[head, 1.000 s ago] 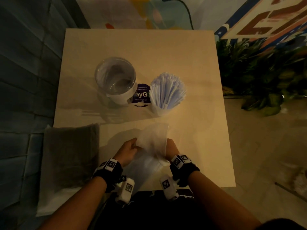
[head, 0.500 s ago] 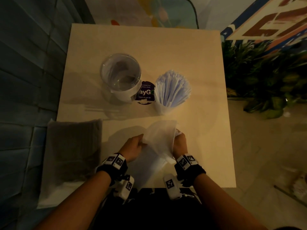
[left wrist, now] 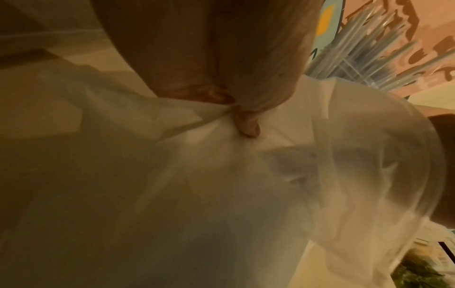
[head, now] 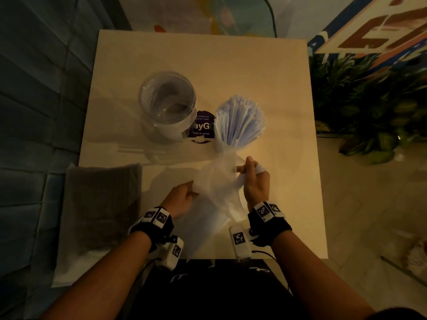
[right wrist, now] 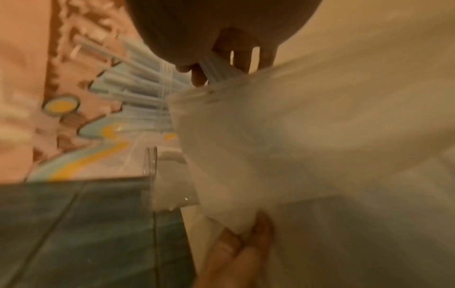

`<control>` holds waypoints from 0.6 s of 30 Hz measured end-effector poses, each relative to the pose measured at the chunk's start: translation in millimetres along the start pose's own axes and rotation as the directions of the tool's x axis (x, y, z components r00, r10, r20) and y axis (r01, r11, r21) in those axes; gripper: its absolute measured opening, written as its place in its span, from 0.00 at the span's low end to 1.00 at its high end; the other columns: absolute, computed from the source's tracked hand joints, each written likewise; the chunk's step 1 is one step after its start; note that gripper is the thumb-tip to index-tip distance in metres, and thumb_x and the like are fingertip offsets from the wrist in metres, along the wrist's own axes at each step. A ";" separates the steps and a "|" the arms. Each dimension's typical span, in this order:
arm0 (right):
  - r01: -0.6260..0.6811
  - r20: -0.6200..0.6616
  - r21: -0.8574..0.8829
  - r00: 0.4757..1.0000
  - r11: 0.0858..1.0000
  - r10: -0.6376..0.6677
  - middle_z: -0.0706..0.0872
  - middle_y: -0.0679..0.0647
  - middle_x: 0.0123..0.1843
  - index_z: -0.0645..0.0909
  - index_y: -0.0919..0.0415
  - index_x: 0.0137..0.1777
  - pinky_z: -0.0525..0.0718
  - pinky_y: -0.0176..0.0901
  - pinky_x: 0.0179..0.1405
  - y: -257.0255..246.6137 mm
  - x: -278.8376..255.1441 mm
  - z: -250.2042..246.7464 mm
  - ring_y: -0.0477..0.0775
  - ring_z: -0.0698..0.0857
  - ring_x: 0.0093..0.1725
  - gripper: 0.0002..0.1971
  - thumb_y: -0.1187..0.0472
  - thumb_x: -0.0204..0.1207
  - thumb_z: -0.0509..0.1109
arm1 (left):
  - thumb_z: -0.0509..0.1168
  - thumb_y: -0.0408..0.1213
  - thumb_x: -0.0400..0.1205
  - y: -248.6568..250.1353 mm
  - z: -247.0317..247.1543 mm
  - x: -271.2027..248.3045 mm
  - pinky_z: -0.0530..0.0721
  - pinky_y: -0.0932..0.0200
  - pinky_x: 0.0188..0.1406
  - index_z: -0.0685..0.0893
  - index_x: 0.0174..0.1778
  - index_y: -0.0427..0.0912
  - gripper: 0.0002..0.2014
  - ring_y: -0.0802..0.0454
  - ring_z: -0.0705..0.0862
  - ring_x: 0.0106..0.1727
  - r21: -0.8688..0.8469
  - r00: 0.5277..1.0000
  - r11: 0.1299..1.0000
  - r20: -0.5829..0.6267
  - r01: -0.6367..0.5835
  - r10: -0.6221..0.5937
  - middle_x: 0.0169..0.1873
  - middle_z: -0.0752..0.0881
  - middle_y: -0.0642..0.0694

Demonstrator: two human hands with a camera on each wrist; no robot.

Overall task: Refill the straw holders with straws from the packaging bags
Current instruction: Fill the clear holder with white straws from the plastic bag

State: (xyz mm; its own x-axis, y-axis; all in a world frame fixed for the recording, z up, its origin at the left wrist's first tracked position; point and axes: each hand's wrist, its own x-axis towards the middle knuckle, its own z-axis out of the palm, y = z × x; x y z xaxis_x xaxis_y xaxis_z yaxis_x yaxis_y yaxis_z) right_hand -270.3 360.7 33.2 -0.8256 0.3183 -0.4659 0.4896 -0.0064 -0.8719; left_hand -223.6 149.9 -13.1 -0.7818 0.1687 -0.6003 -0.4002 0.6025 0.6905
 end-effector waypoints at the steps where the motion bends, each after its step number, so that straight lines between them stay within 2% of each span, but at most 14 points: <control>1: 0.022 0.002 -0.020 1.000 1.000 -0.022 0.87 0.47 0.26 0.80 0.59 0.29 0.79 0.44 0.36 -0.1 0.4 -0.2 0.47 0.82 0.29 0.24 0.52 0.88 0.60 | 0.61 0.33 0.86 -0.1 -0.9 0.1 0.78 0.55 0.65 0.81 0.70 0.53 0.18 0.47 0.82 0.68 -0.004 1.000 1.000 0.003 0.003 -0.003 0.64 0.86 0.49; 3: 0.027 -0.011 0.004 1.000 1.000 -0.027 0.84 0.50 0.22 0.77 0.62 0.28 0.82 0.43 0.35 -3.2 -0.8 0.0 0.46 0.84 0.26 0.26 0.53 0.89 0.59 | 0.61 0.34 0.87 1.6 -2.0 -0.3 0.78 0.55 0.64 0.81 0.70 0.52 0.17 0.47 0.82 0.67 -0.004 1.000 1.000 0.003 0.003 -0.003 0.64 0.86 0.47; 6: -0.006 -0.062 0.145 0.998 0.989 0.015 0.78 0.56 0.20 0.73 0.65 0.31 0.85 0.41 0.36 -9.6 -1.7 -0.9 0.56 0.90 0.32 0.26 0.51 0.89 0.57 | 0.60 0.32 0.86 0.9 -1.2 -0.6 0.78 0.56 0.63 0.81 0.70 0.50 0.17 0.45 0.82 0.67 0.012 1.000 1.000 0.004 -0.008 0.008 0.64 0.86 0.46; 9: -0.002 -0.093 0.265 0.995 0.964 0.027 0.74 0.57 0.19 0.71 0.63 0.29 0.87 0.48 0.36 -21.1 -2.2 -4.2 0.65 0.90 0.33 0.27 0.49 0.89 0.57 | 0.60 0.34 0.87 -0.2 -2.3 -1.5 0.79 0.53 0.64 0.82 0.70 0.50 0.16 0.44 0.82 0.68 0.011 1.000 1.000 0.002 -0.001 0.001 0.64 0.86 0.45; 11: 0.024 -0.123 0.327 0.992 0.945 0.017 0.72 0.56 0.19 0.70 0.61 0.29 0.85 0.51 0.34 -30.3 -1.2 -5.2 0.61 0.85 0.27 0.26 0.49 0.89 0.57 | 0.61 0.36 0.88 -0.1 -3.2 -2.9 0.79 0.53 0.64 0.81 0.70 0.51 0.15 0.45 0.82 0.68 -0.003 1.000 1.000 0.000 -0.004 0.004 0.65 0.86 0.46; 13: 0.038 -0.152 0.373 0.988 0.927 0.020 0.70 0.53 0.19 0.69 0.60 0.30 0.81 0.46 0.28 -38.5 1.9 -5.7 0.56 0.77 0.22 0.25 0.48 0.88 0.58 | 0.61 0.39 0.88 1.7 -4.5 -4.9 0.80 0.53 0.64 0.82 0.69 0.51 0.14 0.46 0.83 0.66 -0.020 1.000 1.000 -0.001 -0.013 0.013 0.64 0.87 0.46; 16: 0.049 -0.149 0.416 0.989 0.908 0.015 0.66 0.53 0.24 0.68 0.59 0.32 0.70 0.43 0.25 -46.1 8.4 -5.8 0.53 0.68 0.24 0.24 0.47 0.87 0.59 | 0.62 0.38 0.88 -1.8 -3.6 -5.0 0.79 0.57 0.61 0.82 0.68 0.48 0.13 0.47 0.84 0.65 -0.027 1.000 1.000 0.002 -0.008 0.008 0.63 0.87 0.46; 18: 0.060 -0.123 0.413 0.992 0.909 -0.010 0.65 0.55 0.27 0.69 0.59 0.34 0.66 0.43 0.25 -49.5 10.6 -4.5 0.52 0.65 0.25 0.22 0.46 0.87 0.59 | 0.62 0.37 0.87 -3.2 -2.6 -5.6 0.77 0.62 0.58 0.82 0.68 0.46 0.13 0.49 0.84 0.64 -0.032 1.000 0.999 -0.002 -0.009 0.009 0.62 0.87 0.47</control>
State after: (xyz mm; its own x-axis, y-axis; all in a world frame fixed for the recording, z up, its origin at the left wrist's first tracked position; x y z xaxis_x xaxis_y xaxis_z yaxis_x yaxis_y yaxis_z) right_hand -302.0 368.6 72.1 -0.7894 0.4329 -0.4352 0.2790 -0.3785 -0.8826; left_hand -219.2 145.0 -10.9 -0.7862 0.1722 -0.5935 -0.4087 0.5756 0.7083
